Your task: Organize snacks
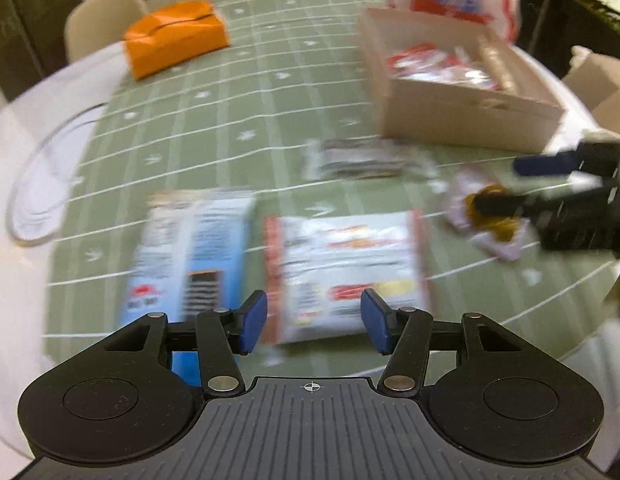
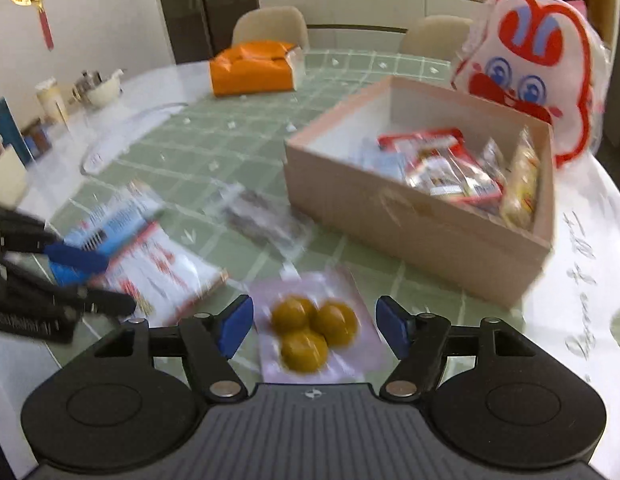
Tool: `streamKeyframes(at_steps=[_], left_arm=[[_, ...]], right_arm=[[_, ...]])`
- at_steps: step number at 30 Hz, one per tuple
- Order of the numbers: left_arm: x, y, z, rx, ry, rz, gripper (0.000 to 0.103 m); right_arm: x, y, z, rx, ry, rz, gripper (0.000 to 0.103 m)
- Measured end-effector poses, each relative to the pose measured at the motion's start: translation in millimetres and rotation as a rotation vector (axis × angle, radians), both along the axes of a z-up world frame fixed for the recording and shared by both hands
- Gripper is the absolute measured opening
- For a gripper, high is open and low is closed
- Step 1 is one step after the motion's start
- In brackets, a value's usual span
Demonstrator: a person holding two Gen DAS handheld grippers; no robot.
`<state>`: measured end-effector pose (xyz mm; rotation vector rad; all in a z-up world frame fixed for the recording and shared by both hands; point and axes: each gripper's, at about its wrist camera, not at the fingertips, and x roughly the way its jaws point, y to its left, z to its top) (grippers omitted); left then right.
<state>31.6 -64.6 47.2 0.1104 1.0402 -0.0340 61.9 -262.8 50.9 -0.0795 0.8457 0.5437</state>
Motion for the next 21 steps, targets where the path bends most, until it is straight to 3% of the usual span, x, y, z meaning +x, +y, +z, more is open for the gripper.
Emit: streamKeyframes(at_steps=[2,4,7,9,12,13,14,16,21], left_arm=[[-0.3,18.8,-1.4,0.032,0.0,0.065,0.057],[-1.9,40.2,0.3,0.005,0.006,0.138,0.054],[-9.6,65.7,5.6,-0.174,0.019,0.206,0.054],[-16.0,74.9,3.5,-0.34,0.057,0.224,0.054],[-21.3,76.6,-6.3,-0.523,0.119,0.229,0.054],[-22.9,75.4,-10.1,-0.563,0.133,0.231,0.054],[-23.8,73.6,-13.7,-0.593,0.144,0.233,0.054],[-22.7,70.2,-17.6,-0.619,0.147,0.236,0.054],[-4.0,67.8,-21.2,-0.623,0.133,0.245,0.055]], right_arm=[[16.1,8.7,3.6,0.029,0.019,0.0,0.069],[31.0,24.1,2.9,0.032,0.017,0.025,0.069],[51.3,53.1,-5.3,-0.031,-0.009,0.072,0.068],[63.4,68.2,-13.0,-0.053,0.004,0.111,0.068],[72.7,85.1,-22.4,-0.081,-0.009,0.13,0.068],[72.9,88.6,-23.8,-0.094,-0.009,0.134,0.066],[71.3,91.8,-23.1,-0.099,-0.008,0.14,0.056],[63.8,94.2,-19.5,-0.089,0.013,0.168,0.043],[24.7,88.3,-14.2,-0.073,0.074,0.217,0.043]])
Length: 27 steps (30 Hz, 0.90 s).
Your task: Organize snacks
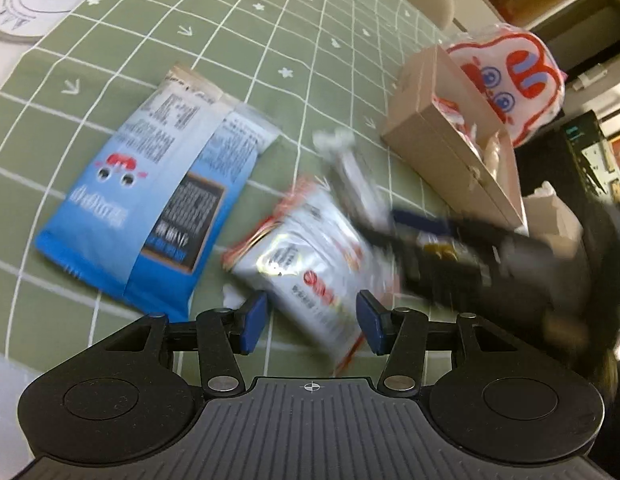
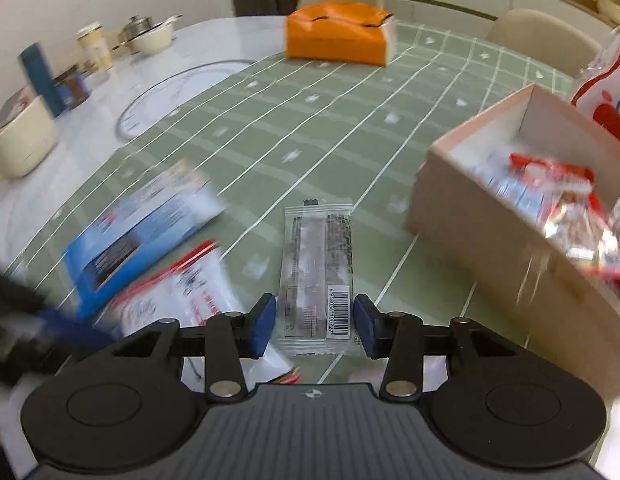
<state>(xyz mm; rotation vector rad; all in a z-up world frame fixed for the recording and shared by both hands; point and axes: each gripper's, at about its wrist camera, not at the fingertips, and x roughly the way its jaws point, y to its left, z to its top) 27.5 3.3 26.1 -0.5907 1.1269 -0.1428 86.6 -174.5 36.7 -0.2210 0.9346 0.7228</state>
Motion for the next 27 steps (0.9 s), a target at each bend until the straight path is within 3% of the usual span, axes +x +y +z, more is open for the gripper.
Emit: streamKeyframes(at_steps=[7,11,15,18,22,27], left_arm=[[38.7,3.8,10.2,0.109,-0.064,0.026,0.056],[40.5,-0.2,20.7,0.181,-0.074,0.008,0.056],[26.3,-8.7,31.8,0.292,-0.078,-0.017,0.056],[15.8,-19.2,37.8,0.326,-0.088,-0.03,0.056],[13.6,-47.9,39.3,0.38,-0.1,-0.103,0.056],[9.1,-89.4,27.4,0.566,-0.105,-0.274,0.057]], right_arm=[[-30.6,-15.9,2.7,0.037,0.057,-0.049,0.043],[-37.4,-26.6,3.7,0.06,0.068,-0.053,0.046],[-33.3,-43.6,7.8,0.059,0.017,-0.117,0.05],[-30.3,-58.5,9.6,0.042,-0.036,-0.171,0.051],[-27.3,-76.3,5.4,0.034,-0.052,-0.218,0.053],[-37.9,-83.4,2.8,0.038,-0.078,-0.229,0.054]])
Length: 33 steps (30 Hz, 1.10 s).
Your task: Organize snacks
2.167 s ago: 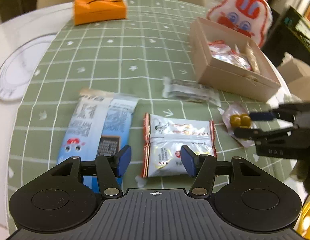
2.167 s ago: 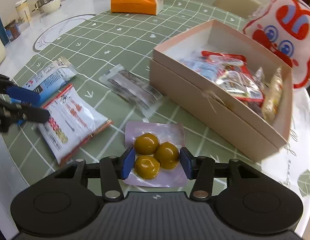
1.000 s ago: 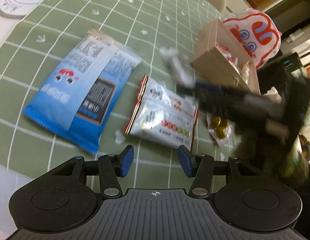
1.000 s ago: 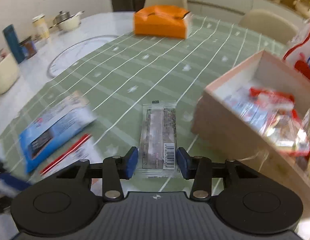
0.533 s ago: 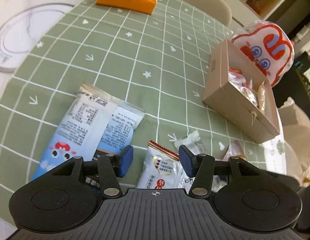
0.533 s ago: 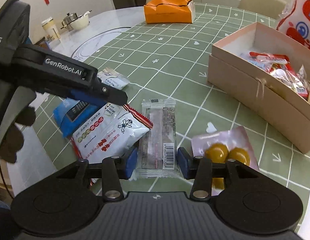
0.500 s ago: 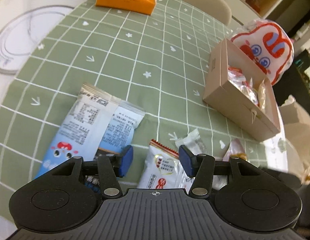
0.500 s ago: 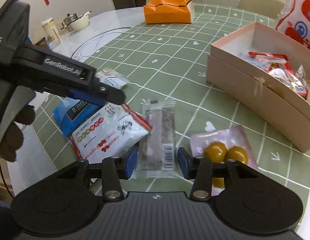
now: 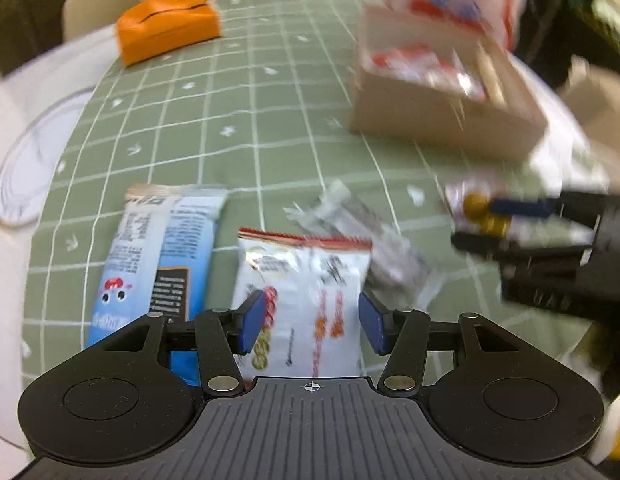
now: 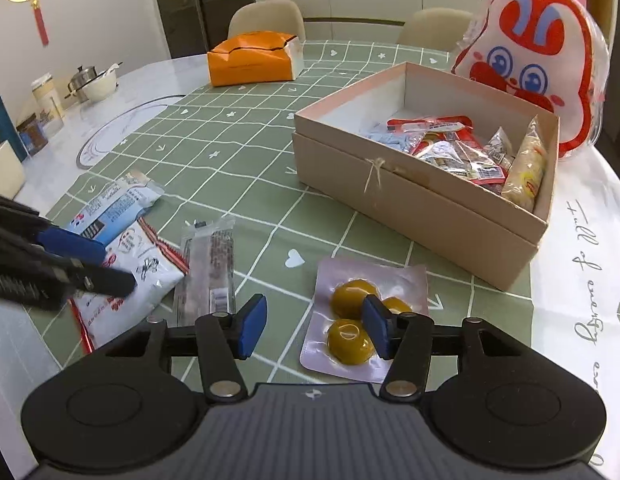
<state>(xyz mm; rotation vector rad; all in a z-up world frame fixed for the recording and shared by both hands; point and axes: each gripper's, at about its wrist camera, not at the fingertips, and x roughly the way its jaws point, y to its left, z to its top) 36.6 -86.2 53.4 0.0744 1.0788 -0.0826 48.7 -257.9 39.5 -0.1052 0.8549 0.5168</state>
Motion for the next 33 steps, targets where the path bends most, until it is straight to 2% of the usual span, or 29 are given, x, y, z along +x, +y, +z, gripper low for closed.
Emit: streamKeyframes(at_steps=[2,5,6,8,10,11,13,16,20,23,28,31,33], left_arm=[[-1.7,-9.1,-4.6,0.052,-0.005,-0.038,0.065],[1.3,-11.9,-7.8,0.015,0.009,-0.063,0.083],[1.9,-10.1,-7.8,-0.004,0.01,-0.061,0.083],[2.8,-3.5,-3.5,-0.041,0.001,-0.045,0.076],[1.4,2.9,0.8,-0.032,-0.023,-0.017,0.066],[2.4,7.2,0.7,-0.014,-0.031,-0.001,0.064],[5.5,16.9,-3.8,-0.009,-0.019,0.021,0.068],[11.2,27.1,-5.6,-0.05,-0.023,0.037,0.068],[14.0,25.8,-8.6,-0.048,-0.029,0.025,0.07],[13.0,27.2,-9.2,-0.061,-0.024,0.026,0.072],[17.9,38.0,-13.2,-0.137,0.016,0.066,0.073],[12.2,38.4,-7.3,-0.126,-0.006,0.07,0.065],[7.4,40.3,-1.2,-0.134,-0.019,0.072,0.064]], right_arm=[[-3.2,-1.8,-1.2,-0.004,-0.011,0.004,0.055],[-4.7,-4.3,-2.4,0.006,-0.019,0.0,0.055],[-4.8,-4.6,-2.3,0.009,-0.018,-0.003,0.055],[-4.4,-4.8,-2.5,0.015,-0.016,-0.009,0.056],[-5.5,-3.8,-3.0,0.012,-0.018,-0.012,0.057],[-6.2,-3.2,-3.2,0.01,-0.021,-0.013,0.058],[-9.4,-1.1,-4.0,0.004,-0.031,-0.01,0.063],[-13.1,2.9,-6.5,-0.009,-0.051,0.005,0.069],[-14.5,7.1,-9.6,-0.003,-0.058,0.023,0.084],[-12.8,11.4,-10.5,-0.01,-0.045,0.032,0.087],[-3.6,16.1,-7.1,-0.022,0.014,0.051,0.093],[-4.3,14.9,-7.2,-0.018,0.016,0.056,0.093],[-6.0,14.6,-7.5,-0.027,0.008,0.061,0.093]])
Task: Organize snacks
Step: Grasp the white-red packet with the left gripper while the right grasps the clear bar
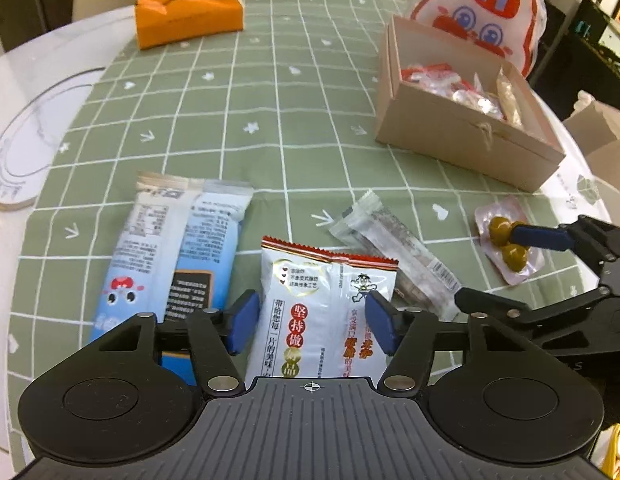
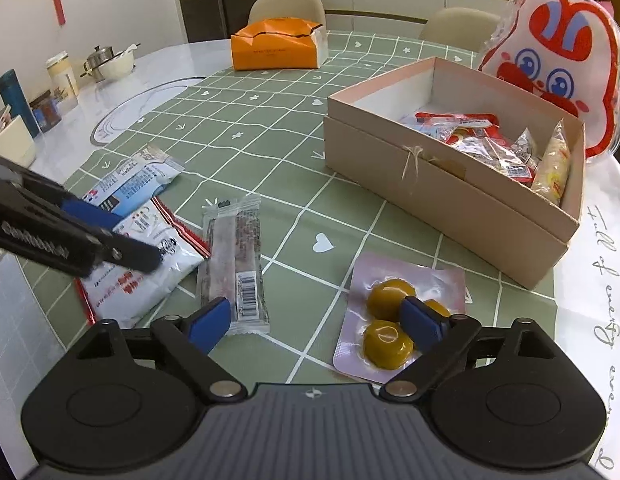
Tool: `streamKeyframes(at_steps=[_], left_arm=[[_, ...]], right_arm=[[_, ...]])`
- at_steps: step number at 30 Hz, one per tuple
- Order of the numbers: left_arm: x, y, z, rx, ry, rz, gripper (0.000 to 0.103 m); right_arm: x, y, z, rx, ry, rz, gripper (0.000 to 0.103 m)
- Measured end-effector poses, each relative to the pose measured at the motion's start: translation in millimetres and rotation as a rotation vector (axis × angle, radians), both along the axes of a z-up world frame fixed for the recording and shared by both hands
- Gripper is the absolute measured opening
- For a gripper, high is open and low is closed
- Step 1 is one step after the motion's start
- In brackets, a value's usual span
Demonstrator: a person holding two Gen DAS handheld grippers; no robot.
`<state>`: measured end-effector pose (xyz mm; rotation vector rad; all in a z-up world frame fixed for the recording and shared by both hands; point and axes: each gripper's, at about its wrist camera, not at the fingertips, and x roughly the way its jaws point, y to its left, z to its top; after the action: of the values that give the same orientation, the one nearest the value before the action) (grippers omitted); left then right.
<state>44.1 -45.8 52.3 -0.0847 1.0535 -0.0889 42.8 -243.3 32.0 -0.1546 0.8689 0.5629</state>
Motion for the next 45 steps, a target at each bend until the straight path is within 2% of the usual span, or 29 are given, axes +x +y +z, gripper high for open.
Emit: streamKeyframes(at_steps=[5,8,11,13,17,19,20,22,24,26,27,31,34,36,37,38,40,45], left_arm=[[-12.9,-5.5,3.5,-0.006,0.005,-0.063,0.064],[-16.8,-15.9,-3.2,0.052,-0.009,-0.097,0.066],[-14.9,-25.0,-6.3,0.08,-0.016,-0.112,0.08],[-12.3,-28.9,-10.0,0.104,-0.018,-0.124,0.085],[-6.2,-29.5,-18.5,0.142,-0.005,-0.112,0.089],[-5.1,-23.3,-22.1,0.119,0.022,-0.098,0.084],[-7.1,-20.6,-22.5,0.121,0.019,-0.088,0.073],[-13.4,-15.5,-19.1,0.12,0.013,-0.068,0.061],[-21.9,-8.3,-13.7,0.066,0.022,-0.046,0.049],[-38.3,-3.4,-4.7,0.035,-0.02,-0.039,0.025],[-45.3,-2.8,-1.4,0.036,-0.032,-0.038,0.022],[-60.3,4.3,-1.2,-0.007,-0.013,-0.026,0.021],[-63.9,12.9,-0.2,-0.053,-0.023,0.004,0.021],[-66.1,17.8,3.9,-0.1,-0.039,0.016,0.021],[-66.7,17.7,6.8,-0.106,-0.046,0.012,0.021],[-67.0,16.8,9.9,-0.099,-0.051,0.004,0.021],[-66.1,13.0,14.7,-0.093,-0.049,-0.021,0.021],[-60.2,-11.0,15.2,-0.143,-0.002,-0.129,0.021]], right_arm=[[-0.8,-4.6,5.7,-0.006,0.006,-0.015,0.087],[-0.7,-11.3,12.3,0.013,-0.002,-0.039,0.087],[-2.3,-14.9,19.1,0.007,-0.028,-0.053,0.087],[-3.6,-15.3,22.1,0.004,-0.038,-0.051,0.087],[-9.2,-11.8,22.8,-0.003,-0.045,-0.033,0.087],[-13.8,-10.0,22.0,-0.002,-0.04,-0.02,0.085],[-15.7,-8.9,21.6,-0.002,-0.037,-0.012,0.084],[-18.8,-6.1,21.4,0.001,-0.03,0.004,0.082],[-20.1,-3.3,22.4,0.011,-0.018,0.015,0.08],[-20.3,0.6,24.9,0.035,-0.006,0.023,0.077],[-19.7,3.0,26.0,0.046,-0.001,0.029,0.077],[-11.5,23.5,25.8,0.076,0.024,0.067,0.07],[0.1,45.4,15.7,0.057,0.045,0.078,0.064],[9.0,56.7,5.9,0.032,0.077,0.072,0.056],[8.6,59.7,4.5,0.019,0.07,0.064,0.043],[7.4,62.9,5.7,-0.002,0.062,0.065,0.039],[3.0,62.6,9.5,-0.008,0.071,0.086,0.039],[-15.1,37.2,24.8,0.004,0.099,0.077,0.039]])
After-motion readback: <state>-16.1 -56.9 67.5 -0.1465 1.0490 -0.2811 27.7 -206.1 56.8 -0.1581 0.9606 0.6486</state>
